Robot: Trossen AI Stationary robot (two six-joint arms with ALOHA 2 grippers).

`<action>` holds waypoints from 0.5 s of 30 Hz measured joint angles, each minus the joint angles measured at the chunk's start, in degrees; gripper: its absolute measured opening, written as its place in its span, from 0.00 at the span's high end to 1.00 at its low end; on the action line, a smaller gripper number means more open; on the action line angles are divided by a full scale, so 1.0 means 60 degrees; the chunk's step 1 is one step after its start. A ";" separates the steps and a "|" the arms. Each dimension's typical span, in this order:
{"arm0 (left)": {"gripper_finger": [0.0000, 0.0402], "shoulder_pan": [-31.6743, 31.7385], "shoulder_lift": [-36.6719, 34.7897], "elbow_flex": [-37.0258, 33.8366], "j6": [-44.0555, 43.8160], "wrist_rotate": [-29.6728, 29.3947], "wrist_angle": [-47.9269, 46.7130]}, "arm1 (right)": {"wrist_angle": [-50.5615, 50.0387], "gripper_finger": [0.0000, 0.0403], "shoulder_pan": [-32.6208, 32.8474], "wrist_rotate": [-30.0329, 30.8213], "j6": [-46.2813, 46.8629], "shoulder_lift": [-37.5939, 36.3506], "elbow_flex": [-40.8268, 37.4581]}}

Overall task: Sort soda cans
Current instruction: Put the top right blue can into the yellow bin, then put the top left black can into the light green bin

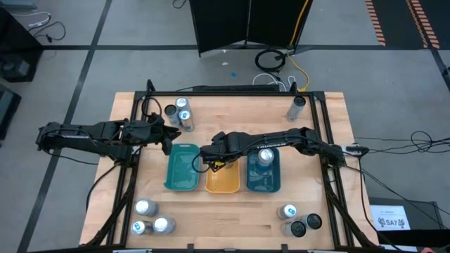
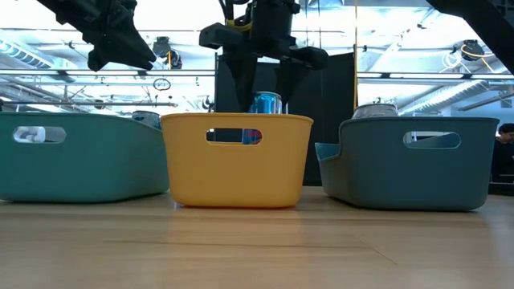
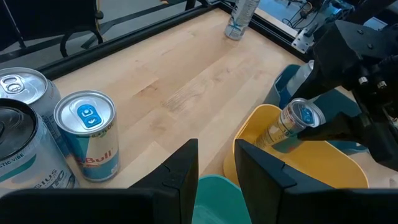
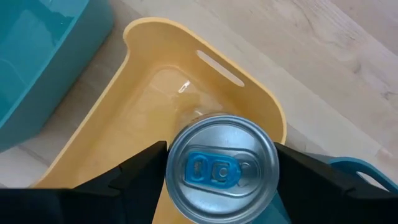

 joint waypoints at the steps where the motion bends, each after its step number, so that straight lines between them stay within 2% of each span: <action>1: 0.71 -0.0001 0.0001 0.0000 0.0000 0.0000 0.0000 | -0.0013 0.33 0.0000 -0.0001 0.0000 -0.0016 0.0000; 15: 0.71 0.0000 -0.0001 0.0000 0.0011 -0.0004 -0.0002 | -0.0072 0.33 0.0000 -0.0012 0.0014 -0.0684 0.0000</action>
